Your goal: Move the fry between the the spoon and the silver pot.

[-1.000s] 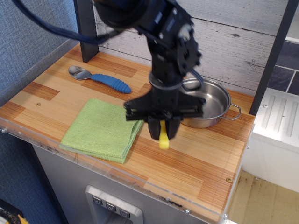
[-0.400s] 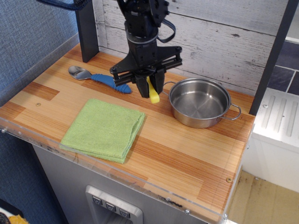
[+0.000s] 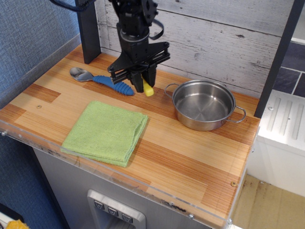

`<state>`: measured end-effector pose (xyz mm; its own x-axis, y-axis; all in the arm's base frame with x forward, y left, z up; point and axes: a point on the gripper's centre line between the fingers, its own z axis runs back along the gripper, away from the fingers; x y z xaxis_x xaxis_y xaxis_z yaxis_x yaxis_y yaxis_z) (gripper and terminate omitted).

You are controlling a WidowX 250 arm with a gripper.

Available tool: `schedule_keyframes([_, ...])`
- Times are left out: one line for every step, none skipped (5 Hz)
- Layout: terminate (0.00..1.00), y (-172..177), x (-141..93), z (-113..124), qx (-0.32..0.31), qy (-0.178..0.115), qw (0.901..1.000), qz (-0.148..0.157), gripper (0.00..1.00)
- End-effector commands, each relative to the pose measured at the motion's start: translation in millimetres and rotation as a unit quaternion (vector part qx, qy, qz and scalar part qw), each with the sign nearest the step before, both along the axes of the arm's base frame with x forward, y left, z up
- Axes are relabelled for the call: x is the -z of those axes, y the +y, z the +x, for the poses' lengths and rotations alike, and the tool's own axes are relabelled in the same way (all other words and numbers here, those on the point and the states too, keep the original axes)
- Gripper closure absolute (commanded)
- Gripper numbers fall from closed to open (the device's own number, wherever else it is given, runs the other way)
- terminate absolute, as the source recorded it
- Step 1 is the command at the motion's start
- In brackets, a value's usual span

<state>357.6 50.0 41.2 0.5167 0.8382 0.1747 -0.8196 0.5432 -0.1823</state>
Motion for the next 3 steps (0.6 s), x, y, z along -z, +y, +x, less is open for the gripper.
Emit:
schedule_keyframes([0.00, 20, 3, 27, -0.041, -0.027, 0.9988, 0.004, 1.00])
schedule_keyframes([0.00, 11, 11, 40, -0.048, -0.026, 0.9985, 0.001, 1.00])
schedule_keyframes([0.00, 3, 21, 47, -0.047, -0.021, 0.9987, -0.002, 1.00])
